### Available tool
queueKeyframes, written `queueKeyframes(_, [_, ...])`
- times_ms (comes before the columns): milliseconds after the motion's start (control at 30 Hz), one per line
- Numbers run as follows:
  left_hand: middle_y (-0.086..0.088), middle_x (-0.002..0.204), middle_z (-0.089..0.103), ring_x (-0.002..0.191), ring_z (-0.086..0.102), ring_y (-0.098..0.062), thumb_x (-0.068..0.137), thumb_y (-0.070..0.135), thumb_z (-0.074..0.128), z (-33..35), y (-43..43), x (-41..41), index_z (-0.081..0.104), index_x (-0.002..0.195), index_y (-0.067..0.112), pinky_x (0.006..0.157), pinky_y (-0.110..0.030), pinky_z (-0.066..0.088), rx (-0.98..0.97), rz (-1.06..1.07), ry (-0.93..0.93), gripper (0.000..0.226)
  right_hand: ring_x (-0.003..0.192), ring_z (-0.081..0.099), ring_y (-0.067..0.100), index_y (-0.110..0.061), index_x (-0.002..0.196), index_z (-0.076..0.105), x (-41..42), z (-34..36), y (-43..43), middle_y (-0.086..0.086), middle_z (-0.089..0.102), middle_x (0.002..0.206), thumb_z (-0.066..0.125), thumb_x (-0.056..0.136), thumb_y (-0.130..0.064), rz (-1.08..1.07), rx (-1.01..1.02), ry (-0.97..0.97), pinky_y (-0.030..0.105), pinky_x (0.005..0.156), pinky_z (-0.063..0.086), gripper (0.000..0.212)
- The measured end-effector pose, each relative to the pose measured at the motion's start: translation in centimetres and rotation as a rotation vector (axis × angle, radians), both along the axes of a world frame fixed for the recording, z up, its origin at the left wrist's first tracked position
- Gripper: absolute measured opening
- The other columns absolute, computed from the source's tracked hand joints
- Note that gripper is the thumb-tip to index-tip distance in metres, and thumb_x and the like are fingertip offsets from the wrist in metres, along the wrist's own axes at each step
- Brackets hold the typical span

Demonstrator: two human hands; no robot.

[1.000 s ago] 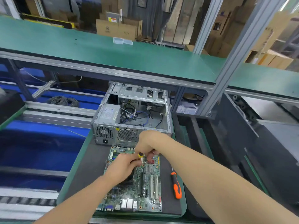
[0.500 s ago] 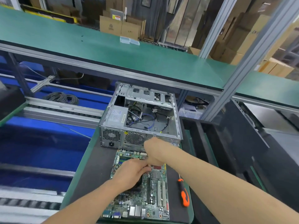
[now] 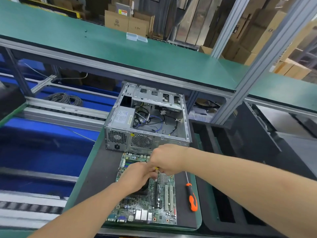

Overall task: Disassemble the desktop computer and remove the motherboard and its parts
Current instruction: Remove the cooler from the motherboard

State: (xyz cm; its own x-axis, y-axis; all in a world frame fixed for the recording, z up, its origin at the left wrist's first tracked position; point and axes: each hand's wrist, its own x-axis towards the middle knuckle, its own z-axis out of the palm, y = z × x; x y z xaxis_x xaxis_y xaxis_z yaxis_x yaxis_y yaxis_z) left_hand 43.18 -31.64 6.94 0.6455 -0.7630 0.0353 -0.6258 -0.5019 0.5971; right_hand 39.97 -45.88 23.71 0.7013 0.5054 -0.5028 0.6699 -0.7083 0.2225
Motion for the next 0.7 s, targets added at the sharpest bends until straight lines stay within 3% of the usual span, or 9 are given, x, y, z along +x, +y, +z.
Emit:
queueKeyframes(100, [0.008, 0.1, 0.077, 0.091, 0.069, -0.017, 0.106, 0.036, 0.053, 0.4, 0.2, -0.4, 0.077, 0.095, 0.03, 0.081, -0.032, 0.052, -0.026, 0.041, 0.04, 0.027, 0.063, 0.051, 0.015, -0.008, 0.088, 0.065, 0.7, 0.0, 0.9, 0.005, 0.06, 0.077, 0.069, 0.088, -0.026, -0.306, 0.09, 0.059, 0.027, 0.048, 0.04, 0.019])
queueKeyframes(167, [0.007, 0.098, 0.076, 0.09, 0.069, -0.017, 0.106, 0.035, 0.053, 0.8, 0.1, -0.5, 0.077, 0.095, 0.029, 0.081, -0.031, 0.052, -0.03, 0.049, 0.068, 0.027, 0.059, 0.067, 0.022, -0.003, 0.087, 0.066, 1.6, 0.3, 1.3, 0.009, 0.069, 0.072, 0.068, 0.091, -0.032, -0.672, 0.166, 0.153, 0.026, 0.045, 0.049, 0.029])
queueKeyframes(233, [0.011, 0.093, 0.072, 0.088, 0.068, -0.015, 0.106, 0.036, 0.051, 1.0, 0.1, -0.6, 0.076, 0.092, 0.027, 0.078, -0.028, 0.05, -0.035, 0.046, 0.069, 0.03, 0.042, 0.067, 0.023, 0.004, 0.09, 0.06, 2.5, 0.8, 1.8, 0.012, 0.069, 0.056, 0.056, 0.099, -0.049, -0.999, 0.187, 0.238, 0.024, 0.04, 0.051, 0.054])
queueKeyframes(300, [0.012, 0.086, 0.065, 0.084, 0.065, -0.014, 0.106, 0.038, 0.051, 1.2, 0.2, -0.8, 0.075, 0.09, 0.026, 0.075, -0.028, 0.049, -0.037, 0.043, 0.065, 0.03, 0.03, 0.057, 0.019, 0.007, 0.124, 0.054, 2.7, 1.3, 2.2, 0.014, 0.068, 0.054, 0.034, 0.105, -0.061, -1.151, 0.034, 0.368, 0.019, 0.035, 0.045, 0.074])
queueKeyframes(367, [0.01, 0.085, 0.066, 0.082, 0.064, -0.015, 0.105, 0.041, 0.052, 1.3, 0.2, -0.7, 0.073, 0.089, 0.027, 0.078, -0.031, 0.051, -0.03, 0.034, 0.062, 0.03, 0.03, 0.051, 0.015, -0.002, 0.151, 0.04, 2.9, 1.0, 2.2, 0.013, 0.068, 0.066, 0.025, 0.11, -0.053, -1.237, -0.026, 0.523, 0.014, 0.033, 0.039, 0.067])
queueKeyframes(467, [0.007, 0.089, 0.067, 0.084, 0.064, -0.015, 0.105, 0.046, 0.049, 1.2, 0.1, -0.6, 0.071, 0.09, 0.028, 0.08, -0.034, 0.053, -0.016, 0.037, 0.051, 0.032, 0.035, 0.036, 0.01, -0.007, 0.148, 0.046, 3.4, 0.0, 2.0, 0.009, 0.066, 0.077, 0.026, 0.113, -0.036, -1.252, -0.033, 0.683, 0.019, 0.036, 0.032, 0.05])
queueKeyframes(600, [0.004, 0.087, 0.066, 0.083, 0.063, -0.017, 0.105, 0.049, 0.047, 1.1, -0.1, -0.4, 0.07, 0.089, 0.026, 0.08, -0.036, 0.053, -0.008, 0.029, 0.027, 0.036, 0.03, 0.035, 0.013, 0.01, 0.119, 0.061, 4.0, -0.1, 2.2, 0.015, 0.068, 0.099, 0.031, 0.11, -0.012, -1.037, -0.105, 0.59, 0.02, 0.039, 0.034, 0.038])
queueKeyframes(633, [0.003, 0.087, 0.066, 0.083, 0.063, -0.017, 0.106, 0.049, 0.047, 1.1, -0.1, -0.4, 0.069, 0.089, 0.025, 0.079, -0.035, 0.053, -0.005, 0.028, 0.02, 0.037, 0.035, 0.039, 0.015, 0.007, 0.107, 0.065, 3.9, 0.1, 2.2, 0.018, 0.069, 0.104, 0.034, 0.108, -0.009, -0.957, -0.136, 0.564, 0.025, 0.045, 0.039, 0.035])
queueKeyframes(700, [0.003, 0.09, 0.067, 0.084, 0.064, -0.018, 0.106, 0.048, 0.047, 1.1, -0.1, -0.4, 0.071, 0.094, 0.028, 0.079, -0.034, 0.053, -0.002, 0.027, 0.012, 0.033, 0.053, 0.05, 0.019, -0.001, 0.113, 0.07, 3.9, 0.2, 2.5, 0.017, 0.072, 0.106, 0.045, 0.106, -0.012, -0.781, -0.205, 0.465, 0.034, 0.063, 0.048, 0.029])
